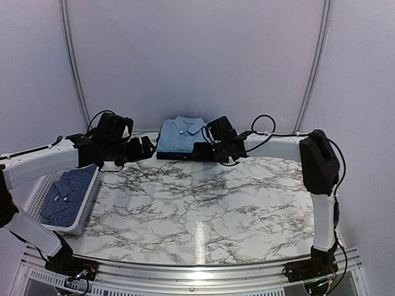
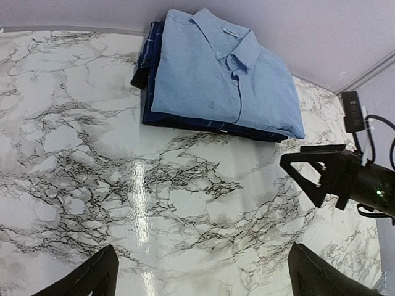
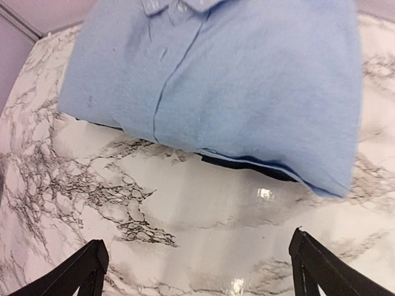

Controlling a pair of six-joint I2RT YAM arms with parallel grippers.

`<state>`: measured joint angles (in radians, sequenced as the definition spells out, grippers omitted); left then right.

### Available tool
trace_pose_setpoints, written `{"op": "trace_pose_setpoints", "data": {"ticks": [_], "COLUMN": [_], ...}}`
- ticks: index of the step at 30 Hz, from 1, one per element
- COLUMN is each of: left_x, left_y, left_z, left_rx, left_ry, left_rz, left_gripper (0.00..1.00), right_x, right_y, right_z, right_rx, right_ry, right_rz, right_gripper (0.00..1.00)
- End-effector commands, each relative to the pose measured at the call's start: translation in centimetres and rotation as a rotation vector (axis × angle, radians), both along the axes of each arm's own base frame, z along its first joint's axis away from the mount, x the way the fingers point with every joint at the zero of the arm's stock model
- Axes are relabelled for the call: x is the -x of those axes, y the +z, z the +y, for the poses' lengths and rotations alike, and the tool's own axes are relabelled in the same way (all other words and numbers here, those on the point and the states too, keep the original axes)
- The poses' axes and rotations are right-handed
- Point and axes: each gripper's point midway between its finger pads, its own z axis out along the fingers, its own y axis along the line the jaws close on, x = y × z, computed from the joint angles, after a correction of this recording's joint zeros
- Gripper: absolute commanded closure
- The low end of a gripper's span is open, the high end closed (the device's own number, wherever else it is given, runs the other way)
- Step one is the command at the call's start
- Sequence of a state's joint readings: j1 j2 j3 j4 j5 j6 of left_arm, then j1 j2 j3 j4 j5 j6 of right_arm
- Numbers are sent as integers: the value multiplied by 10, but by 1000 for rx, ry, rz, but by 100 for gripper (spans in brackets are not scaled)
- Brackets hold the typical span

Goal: Fold and stack the long sleeve shirts
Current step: Move the square-folded shirt to the corner of the board, then reset both arms

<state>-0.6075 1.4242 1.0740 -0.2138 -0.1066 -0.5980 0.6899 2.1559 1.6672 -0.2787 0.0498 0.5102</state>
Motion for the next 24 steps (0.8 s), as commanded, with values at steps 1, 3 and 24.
{"op": "trace_pose_setpoints", "data": {"ticks": [1,3,24], "left_x": [-3,-3,-1], "left_y": [30,35,72], "left_z": [6,7,23], "left_rx": [-18,-23,-62], "left_ry": [-12,-15,5], "left_rz": [-70,-87,-205], "left_gripper": [1,1,1], "right_x": [11,20,115], "right_y": [75,95,232], "right_z": [-15,-27,-161], "right_rx": [-8,-6,-86], "right_ry": [-19,-35,-232], "right_rz": [-171,-215,-583], "right_gripper": [1,1,2]}}
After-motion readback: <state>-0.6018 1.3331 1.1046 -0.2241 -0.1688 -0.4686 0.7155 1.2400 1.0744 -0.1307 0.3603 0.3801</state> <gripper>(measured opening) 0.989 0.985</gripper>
